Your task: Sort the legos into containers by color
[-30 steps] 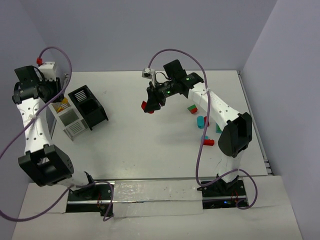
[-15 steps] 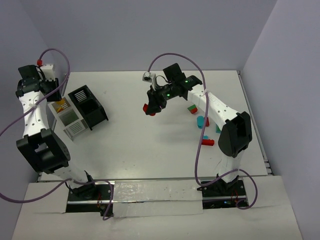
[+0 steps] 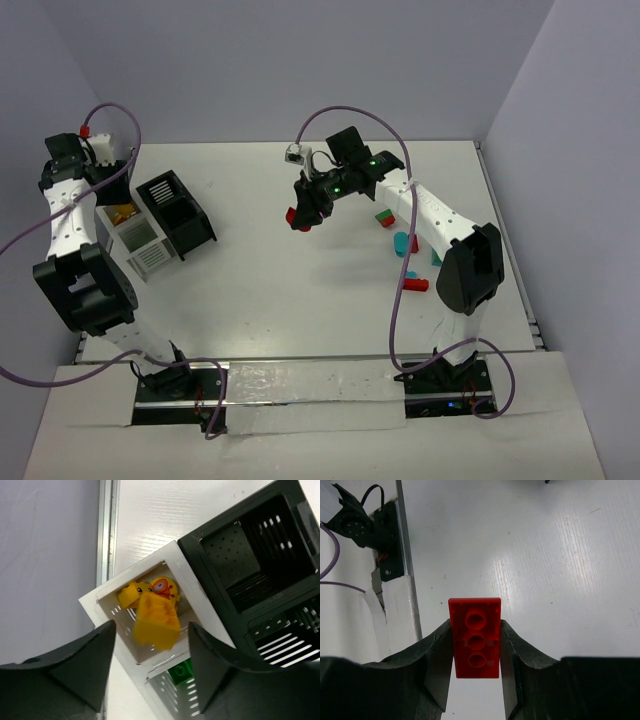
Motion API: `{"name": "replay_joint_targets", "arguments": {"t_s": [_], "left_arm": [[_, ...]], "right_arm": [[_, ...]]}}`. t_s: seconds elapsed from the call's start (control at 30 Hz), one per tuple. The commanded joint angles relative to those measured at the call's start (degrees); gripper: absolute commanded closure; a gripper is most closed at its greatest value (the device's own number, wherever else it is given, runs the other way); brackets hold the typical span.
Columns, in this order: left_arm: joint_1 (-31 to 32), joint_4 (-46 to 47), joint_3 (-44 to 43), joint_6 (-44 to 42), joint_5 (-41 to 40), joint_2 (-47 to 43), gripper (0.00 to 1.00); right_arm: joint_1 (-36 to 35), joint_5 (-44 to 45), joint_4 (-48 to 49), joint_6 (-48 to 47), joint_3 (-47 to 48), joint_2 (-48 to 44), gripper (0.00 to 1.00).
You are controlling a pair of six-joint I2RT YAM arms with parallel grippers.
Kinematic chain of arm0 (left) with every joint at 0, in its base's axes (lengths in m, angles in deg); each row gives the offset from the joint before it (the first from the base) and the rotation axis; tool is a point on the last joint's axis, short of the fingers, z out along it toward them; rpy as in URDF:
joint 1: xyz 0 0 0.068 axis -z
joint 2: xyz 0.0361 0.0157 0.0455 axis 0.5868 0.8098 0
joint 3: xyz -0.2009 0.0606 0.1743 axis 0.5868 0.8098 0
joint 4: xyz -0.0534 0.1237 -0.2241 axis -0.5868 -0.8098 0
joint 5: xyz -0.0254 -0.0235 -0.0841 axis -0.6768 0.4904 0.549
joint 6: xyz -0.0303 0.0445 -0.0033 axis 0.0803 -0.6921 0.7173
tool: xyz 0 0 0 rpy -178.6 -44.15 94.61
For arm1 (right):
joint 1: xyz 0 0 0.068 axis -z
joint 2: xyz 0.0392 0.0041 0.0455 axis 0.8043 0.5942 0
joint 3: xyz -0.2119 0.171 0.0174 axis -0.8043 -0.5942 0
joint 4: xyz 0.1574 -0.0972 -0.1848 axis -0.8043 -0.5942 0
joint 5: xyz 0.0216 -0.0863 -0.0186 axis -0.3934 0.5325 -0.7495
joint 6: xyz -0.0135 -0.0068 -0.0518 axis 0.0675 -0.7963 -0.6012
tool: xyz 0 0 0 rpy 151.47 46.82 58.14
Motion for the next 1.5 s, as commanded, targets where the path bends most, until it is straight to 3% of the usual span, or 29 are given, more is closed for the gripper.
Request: {"name": "replay_joint_targets", "arguments": {"t_s": [0.0,0.1,0.2,0.27,0.37,0.5,0.7,0.93,1.27,1.47], "left_arm": [[-0.3,1.1,-2.1,0.1,3.2,-3.3,0.12],[-0.4,0.2,-3.5,0.3,6.2,-6.1,0.01],[-0.3,-1.7,-4.7,0.5,12.4,-9.2,0.01],[-0.3,-3.1,-4.6,1.0,23.7,-14.0,0.01],[1.6,-4.7,-2.4,4.5,34.6,-19.1,0.02],[6.8,-3.0,4.1,11.7,42.2,-25.1,0.04],[18.3,7.4,19.9,28.0,46.8,-33.5,0.01],[20.8,15.5,26.0,39.5,52.5,-32.3,0.02],[25.1,17.1,29.6,40.5,53.5,-33.1,0.08],[26.6,17.2,31.2,39.8,53.6,-33.6,0.25]], "right_arm": [[-0.5,-0.3,3.1,1.0,-0.4,-2.8,1.0],[-0.8,-0.4,4.4,2.2,-1.3,-3.9,1.0],[-1.1,-1.6,5.6,3.1,-2.0,-4.6,1.0],[-1.3,-3.1,8.6,4.6,-2.8,-5.2,1.0],[-2.5,-3.3,11.1,6.6,-3.9,-6.0,1.0],[-5.5,1.2,13.0,6.9,-3.7,-6.6,1.0],[-12.2,15.4,19.7,6.7,-7.2,-9.8,1.0],[-18.9,25.5,19.6,4.8,-3.8,-8.5,1.0],[-23.1,32.7,16.7,2.9,1.1,-4.9,1.0],[-23.7,36.6,15.4,2.9,3.5,-3.2,1.0]]}}
